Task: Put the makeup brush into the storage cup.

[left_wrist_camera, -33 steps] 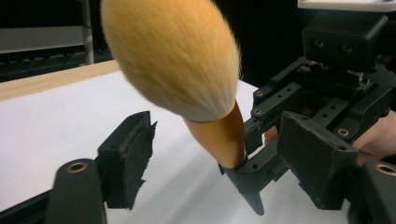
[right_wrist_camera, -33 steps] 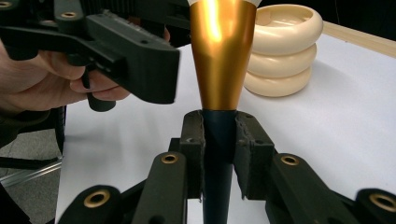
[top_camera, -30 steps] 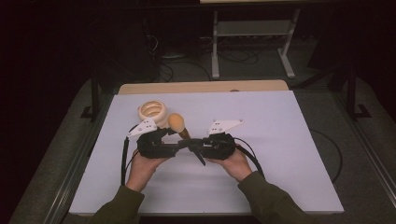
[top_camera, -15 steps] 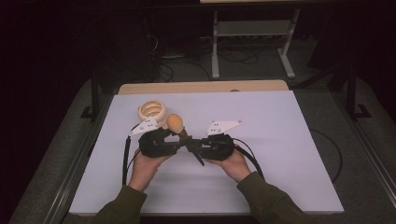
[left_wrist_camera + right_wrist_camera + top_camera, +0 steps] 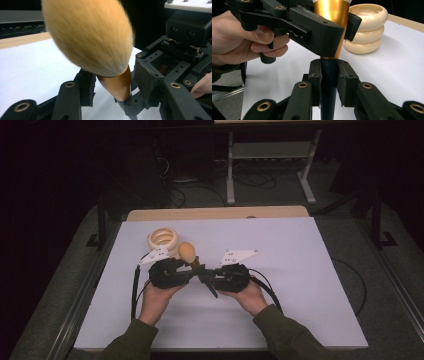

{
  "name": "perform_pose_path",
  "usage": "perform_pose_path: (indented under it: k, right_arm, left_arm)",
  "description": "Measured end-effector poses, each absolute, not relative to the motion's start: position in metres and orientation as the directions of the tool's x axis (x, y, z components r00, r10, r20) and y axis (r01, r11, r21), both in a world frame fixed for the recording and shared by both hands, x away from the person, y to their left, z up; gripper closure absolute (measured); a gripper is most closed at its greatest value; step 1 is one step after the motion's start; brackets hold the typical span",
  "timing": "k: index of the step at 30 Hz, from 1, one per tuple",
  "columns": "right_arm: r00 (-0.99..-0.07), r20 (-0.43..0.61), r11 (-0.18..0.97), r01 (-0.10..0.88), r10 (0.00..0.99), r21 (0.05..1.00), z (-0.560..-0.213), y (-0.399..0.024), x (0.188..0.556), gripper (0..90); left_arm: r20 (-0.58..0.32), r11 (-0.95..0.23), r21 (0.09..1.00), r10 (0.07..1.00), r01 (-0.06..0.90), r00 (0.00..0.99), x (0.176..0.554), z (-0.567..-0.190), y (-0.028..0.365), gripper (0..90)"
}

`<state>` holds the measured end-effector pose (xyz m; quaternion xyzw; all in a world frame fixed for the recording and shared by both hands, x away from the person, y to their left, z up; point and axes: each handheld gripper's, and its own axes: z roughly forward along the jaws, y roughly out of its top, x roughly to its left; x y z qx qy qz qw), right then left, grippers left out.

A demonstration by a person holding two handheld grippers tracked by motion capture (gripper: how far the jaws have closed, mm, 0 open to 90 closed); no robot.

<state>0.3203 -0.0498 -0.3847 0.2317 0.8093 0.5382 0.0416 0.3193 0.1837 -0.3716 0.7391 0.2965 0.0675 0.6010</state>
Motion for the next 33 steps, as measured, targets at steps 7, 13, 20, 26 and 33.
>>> perform_pose_path:
  k: [7, 13, 20, 26, 33]
  right_arm:
    - [-0.889, 0.182, 0.314, 0.33, 0.419, 0.89, -0.3851, -0.0486, 0.3198, 73.5]
    - [-0.889, 0.18, 0.316, 0.33, 0.421, 0.889, -0.3857, -0.0479, 0.32, 73.5]
    - [-0.889, 0.18, 0.318, 0.331, 0.421, 0.888, -0.3867, -0.0469, 0.3203, 73.5]
    - [-0.89, 0.181, 0.321, 0.332, 0.419, 0.887, -0.3873, -0.0463, 0.3205, 73.4]
    - [-0.891, 0.178, 0.318, 0.326, 0.417, 0.89, -0.3878, -0.0454, 0.3207, 73.3]
  left_arm:
    - [-0.257, -0.098, 0.928, 0.531, 0.36, 0.807, 0.3191, -0.3717, 0.1852, 59.1]
    - [-0.267, -0.096, 0.925, 0.53, 0.369, 0.805, 0.3198, -0.3721, 0.1856, 60.1]
    - [-0.28, -0.098, 0.918, 0.525, 0.384, 0.804, 0.3197, -0.3721, 0.1856, 61.7]
    - [-0.286, -0.099, 0.915, 0.524, 0.39, 0.803, 0.3198, -0.3722, 0.1854, 62.6]
    - [-0.29, -0.097, 0.915, 0.518, 0.392, 0.805, 0.3197, -0.372, 0.1855, 63.4]
